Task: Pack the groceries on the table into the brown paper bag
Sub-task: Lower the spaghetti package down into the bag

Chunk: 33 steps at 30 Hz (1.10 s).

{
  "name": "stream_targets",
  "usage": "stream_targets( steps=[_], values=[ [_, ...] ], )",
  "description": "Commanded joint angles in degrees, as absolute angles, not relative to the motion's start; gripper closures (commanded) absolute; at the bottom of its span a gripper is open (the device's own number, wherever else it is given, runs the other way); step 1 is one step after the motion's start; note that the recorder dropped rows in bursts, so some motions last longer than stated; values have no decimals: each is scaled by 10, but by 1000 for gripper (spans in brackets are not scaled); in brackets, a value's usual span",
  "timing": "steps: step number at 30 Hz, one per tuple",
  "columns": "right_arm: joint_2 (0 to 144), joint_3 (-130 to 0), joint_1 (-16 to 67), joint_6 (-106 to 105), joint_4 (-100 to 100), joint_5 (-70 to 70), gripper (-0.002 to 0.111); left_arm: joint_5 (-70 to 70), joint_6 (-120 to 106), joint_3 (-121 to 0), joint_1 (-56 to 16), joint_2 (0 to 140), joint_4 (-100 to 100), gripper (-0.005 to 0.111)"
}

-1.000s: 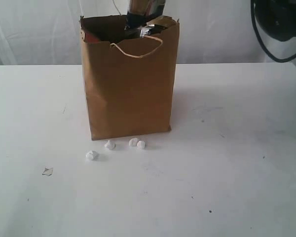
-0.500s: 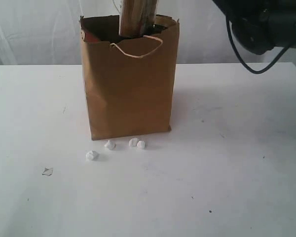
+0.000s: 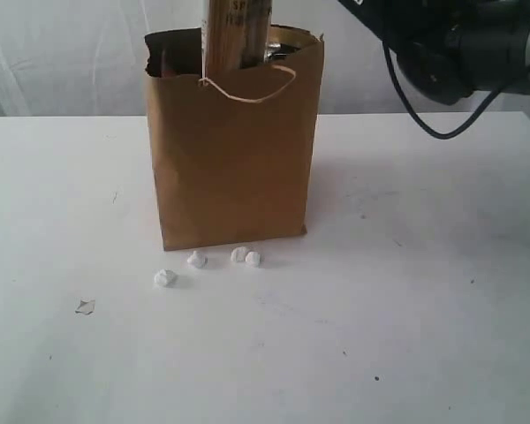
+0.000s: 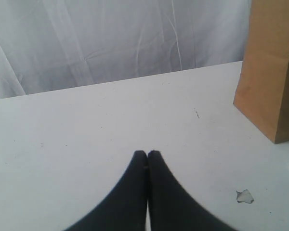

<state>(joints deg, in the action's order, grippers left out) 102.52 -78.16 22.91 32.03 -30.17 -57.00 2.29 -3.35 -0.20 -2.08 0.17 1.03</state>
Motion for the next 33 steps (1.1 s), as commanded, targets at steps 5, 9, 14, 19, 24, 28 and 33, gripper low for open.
stream_targets(
  steps=[5,9,14,19,24,28,33],
  values=[
    [1015,-785,242,353,-310,-499,108,29,-33,0,-20,0,15,107],
    [1015,-779,243,362,-310,-467,108,29,-33,0,-20,0,15,107],
    [1016,-776,253,364,-312,-362,108,29,-33,0,-20,0,15,107],
    [1016,-763,253,391,-312,-303,108,29,-33,0,-20,0,15,107],
    [1016,-745,257,394,-312,-279,108,29,-33,0,-20,0,15,107],
    [1016,-745,257,393,-312,-271,108,29,-33,0,-20,0,15,107],
    [1016,-745,262,393,-317,-224,108,29,-33,0,-20,0,15,107]
  ],
)
